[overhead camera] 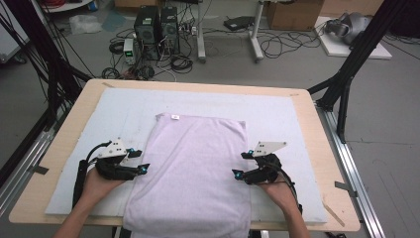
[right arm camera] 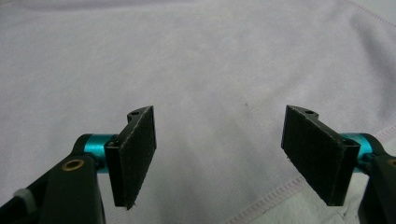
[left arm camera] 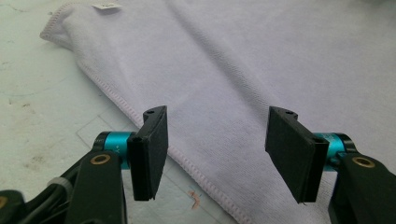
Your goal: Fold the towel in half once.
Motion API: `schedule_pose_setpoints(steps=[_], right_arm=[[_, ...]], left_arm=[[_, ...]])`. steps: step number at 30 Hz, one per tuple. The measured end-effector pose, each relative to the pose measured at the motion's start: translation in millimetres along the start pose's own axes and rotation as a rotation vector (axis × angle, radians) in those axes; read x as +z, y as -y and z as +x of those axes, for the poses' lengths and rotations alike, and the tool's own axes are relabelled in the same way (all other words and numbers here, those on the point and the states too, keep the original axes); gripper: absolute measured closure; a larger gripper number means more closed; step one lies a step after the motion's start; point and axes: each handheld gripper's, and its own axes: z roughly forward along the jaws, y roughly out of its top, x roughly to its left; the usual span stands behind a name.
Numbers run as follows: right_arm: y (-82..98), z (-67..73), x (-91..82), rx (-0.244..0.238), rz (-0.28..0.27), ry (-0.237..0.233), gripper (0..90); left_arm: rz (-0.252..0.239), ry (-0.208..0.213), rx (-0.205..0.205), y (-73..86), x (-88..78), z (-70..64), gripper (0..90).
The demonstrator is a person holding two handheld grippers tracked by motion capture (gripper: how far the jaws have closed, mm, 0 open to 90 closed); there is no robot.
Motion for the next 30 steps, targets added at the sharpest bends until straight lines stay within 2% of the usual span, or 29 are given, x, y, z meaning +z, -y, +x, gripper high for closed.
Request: schedule_pose_setpoints(steps=[5,11,13,16,18,20,22,24,26,30], right_arm=[[-0.4,-1.9,-0.2,0.007,-0.004,-0.001,25.8],[-5.2,-6.7,1.9,0.003,-0.007,-0.002,26.0],[-6.8,-9.5,2.3,-0.002,0.005,0.0,26.1],[-11.2,-16.8,-0.4,0.013,-0.008,0.007,26.5],[-14.5,-23.1,-1.6,0.02,-0.017,0.013,26.6],[-18.4,-29.2,-2.2,0.026,-0.021,0.023,27.1],[-22.3,-35.3,-1.7,0.024,-0.007,0.029,27.6],[-27.3,-42.4,-0.8,0.023,0.0,0.03,28.9],[-34.5,-49.3,-0.1,0.019,0.018,0.035,29.4],[-52.3,-62.4,-2.0,0.006,0.018,0.045,31.2]], left_arm=[[0.003,-0.018,0.003,-1.3,-1.9,2.2,40.3],[-0.005,-0.015,0.003,-4.9,-2.5,4.4,41.3],[-0.013,-0.021,-0.01,-7.5,-3.1,9.5,42.5],[-0.019,-0.028,-0.033,-11.6,-3.7,18.9,44.5],[-0.024,-0.039,-0.046,-13.8,-3.4,24.7,50.4],[-0.032,-0.046,-0.061,-14.9,-1.4,29.7,52.1],[-0.009,-0.053,-0.064,-19.2,2.0,36.2,52.9],[-0.016,-0.059,-0.063,-26.4,4.1,42.9,54.5],[-0.012,-0.062,-0.057,-35.7,6.3,49.8,55.7],[-0.008,-0.068,-0.051,-60.2,9.9,68.9,57.2]])
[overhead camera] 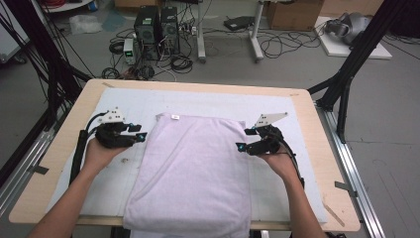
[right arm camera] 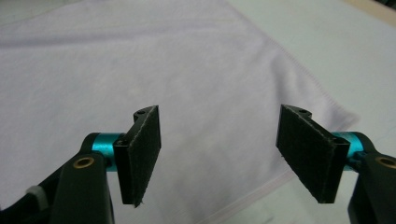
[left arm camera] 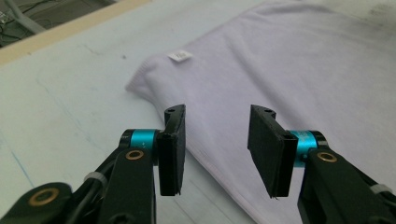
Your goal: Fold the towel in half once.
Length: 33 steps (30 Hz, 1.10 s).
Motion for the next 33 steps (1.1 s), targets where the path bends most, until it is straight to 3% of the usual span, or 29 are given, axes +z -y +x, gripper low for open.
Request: schedule_pose_setpoints(steps=[4,7,10,16,21,26,33], right_arm=[[-17.3,-12.6,-1.7,-0.013,0.024,0.013,32.6],[-29.2,-25.0,-2.4,-0.011,0.012,0.029,36.3],[-31.6,-36.0,2.8,-0.002,0.025,0.049,39.3],[-18.7,-55.5,18.2,0.034,0.052,0.091,45.6],[-5.3,-66.0,32.1,0.06,0.072,0.123,47.8],[8.0,-72.6,40.4,0.093,0.094,0.148,48.4],[12.8,-74.3,52.0,0.104,0.103,0.166,48.7]], left_arm=[[0.014,-0.013,-0.004,-23.2,7.8,19.3,58.2],[0.038,-0.026,-0.017,-31.4,18.8,34.6,60.0],[0.051,-0.049,-0.039,-29.2,30.5,45.9,63.9],[0.051,-0.069,-0.13,-12.6,55.6,64.0,70.7],[0.044,-0.074,-0.162,-5.0,73.5,66.1,69.8],[0.078,-0.044,-0.121,-0.8,88.1,58.6,68.2],[0.11,-0.088,-0.147,0.4,96.0,61.6,62.9]])
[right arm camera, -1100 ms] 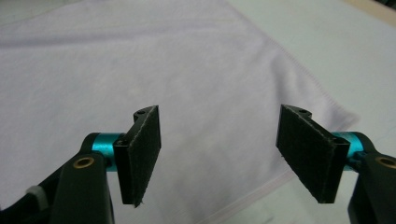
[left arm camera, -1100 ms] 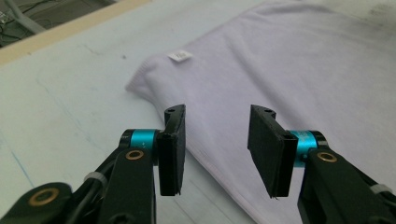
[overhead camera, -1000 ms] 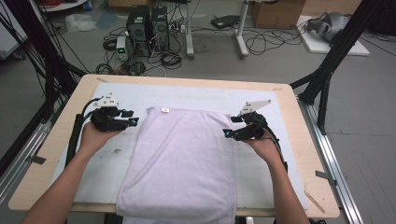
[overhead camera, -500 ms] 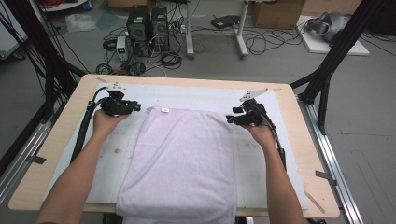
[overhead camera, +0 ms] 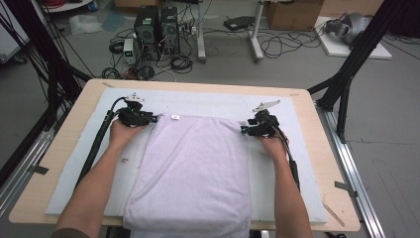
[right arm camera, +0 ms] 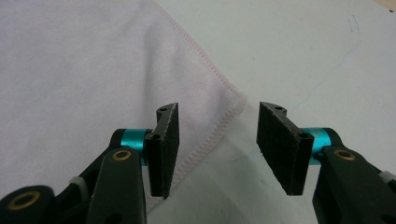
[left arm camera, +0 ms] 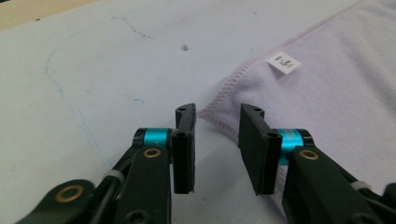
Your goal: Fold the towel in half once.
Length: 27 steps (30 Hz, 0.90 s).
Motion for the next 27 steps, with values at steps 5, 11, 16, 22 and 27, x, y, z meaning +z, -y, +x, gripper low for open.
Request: schedule_pose_setpoints(steps=[5,11,16,22,27], right_arm=[[-0.5,2.4,9.9,0.017,0.006,0.012,51.4],[-3.5,6.5,11.7,-0.001,0.011,-0.019,70.4],[-4.5,10.5,11.7,-0.029,0.008,-0.047,85.9],[-8.2,9.4,5.1,-0.02,-0.026,-0.038,86.6],[-12.0,7.6,-8.8,-0.022,-0.059,-0.027,86.5]], left_arm=[[0.037,-0.014,-0.049,-1.9,9.2,0.9,53.2],[0.042,-0.024,0.022,-8.4,16.8,-12.2,71.9],[0.055,-0.018,0.038,-11.3,15.4,-13.4,89.6],[0.024,-0.03,0.048,-16.2,0.6,-9.0,89.8],[-0.009,-0.03,0.064,-21.6,-16.2,-7.9,89.8]])
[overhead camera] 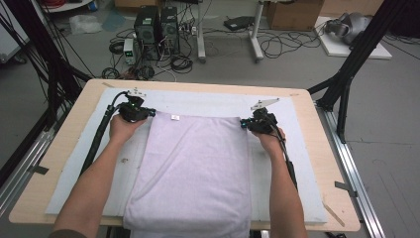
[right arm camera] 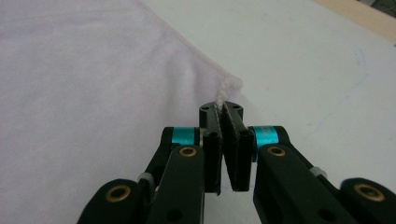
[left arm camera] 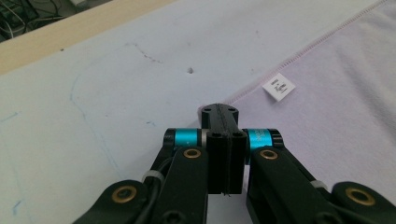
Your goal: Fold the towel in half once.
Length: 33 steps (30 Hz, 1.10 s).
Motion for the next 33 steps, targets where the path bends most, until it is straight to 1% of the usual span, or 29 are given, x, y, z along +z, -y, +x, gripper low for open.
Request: schedule_pose_setpoints(steps=[4,7,8,9,10,11,12,13,14,16,18,19,20,22,24,25,27,28,31,32,33], right_arm=[[-3.0,1.0,-12.7,0.004,-0.028,-0.007,86.6],[-5.6,2.7,-22.1,0.011,-0.062,-0.029,86.5],[-6.6,4.1,-24.0,0.009,-0.064,-0.037,86.5],[-8.3,6.8,-27.5,-0.002,-0.07,-0.044,86.4],[-9.3,8.5,-29.7,-0.002,-0.074,-0.049,86.4],[-10.6,11.1,-33.6,-0.006,-0.088,-0.063,86.4],[-11.1,13.1,-36.4,-0.005,-0.098,-0.065,86.4],[-11.7,15.9,-40.6,-0.019,-0.108,-0.067,86.4],[-11.5,18.4,-44.0,-0.025,-0.108,-0.068,86.4],[-10.0,22.9,-50.0,-0.032,-0.129,-0.077,86.4],[-7.5,28.3,-57.1,-0.043,-0.136,-0.087,86.4],[-6.0,31.4,-61.0,-0.045,-0.14,-0.092,86.4],[-3.5,34.8,-65.4,-0.045,-0.157,-0.102,86.4],[0.8,41.7,-71.6,-0.052,-0.178,-0.123,86.4],[5.2,49.7,-76.7,-0.071,-0.186,-0.137,86.3],[8.0,55.6,-79.8,-0.093,-0.189,-0.138,86.4],[13.2,65.1,-85.5,-0.117,-0.19,-0.15,86.4],[15.5,69.2,-87.8,-0.122,-0.192,-0.159,86.4],[25.7,85.8,-96.4,-0.148,-0.182,-0.185,86.4],[28.8,90.1,-98.8,-0.159,-0.184,-0.185,86.4],[34.2,96.9,-102.2,-0.169,-0.188,-0.2,86.3]], left_arm=[[-0.029,0.011,0.019,-3.0,-15.9,-1.9,89.8],[-0.054,0.02,0.039,-4.0,-26.1,-5.1,89.8],[-0.06,0.024,0.047,-3.7,-30.4,-7.0,89.8],[-0.06,0.023,0.058,-3.4,-33.0,-8.0,89.8],[-0.068,0.026,0.069,-2.3,-37.5,-10.1,89.8],[-0.075,0.029,0.073,-1.3,-40.3,-11.3,89.8],[-0.086,0.04,0.073,0.3,-45.1,-13.1,89.8],[-0.094,0.045,0.078,1.4,-49.3,-14.5,89.8],[-0.112,0.05,0.078,3.0,-53.8,-16.3,89.8],[-0.14,0.064,0.078,6.7,-62.2,-19.8,89.8],[-0.153,0.076,0.086,9.6,-69.8,-23.7,89.8],[-0.172,0.085,0.087,12.3,-76.0,-26.6,89.8],[-0.18,0.085,0.094,14.5,-81.3,-29.1,89.8],[-0.196,0.087,0.113,19.8,-90.7,-34.9,89.8],[-0.206,0.096,0.136,29.7,-102.3,-42.6,89.8],[-0.207,0.1,0.147,35.3,-107.1,-45.9,89.8],[-0.191,0.105,0.173,45.5,-114.9,-51.7,89.8],[-0.191,0.113,0.179,53.4,-120.8,-55.9,89.8],[-0.191,0.125,0.196,69.9,-135.2,-65.5,89.7],[-0.191,0.131,0.204,77.5,-142.0,-70.7,89.8],[-0.194,0.135,0.208,82.1,-146.1,-74.2,89.8]])
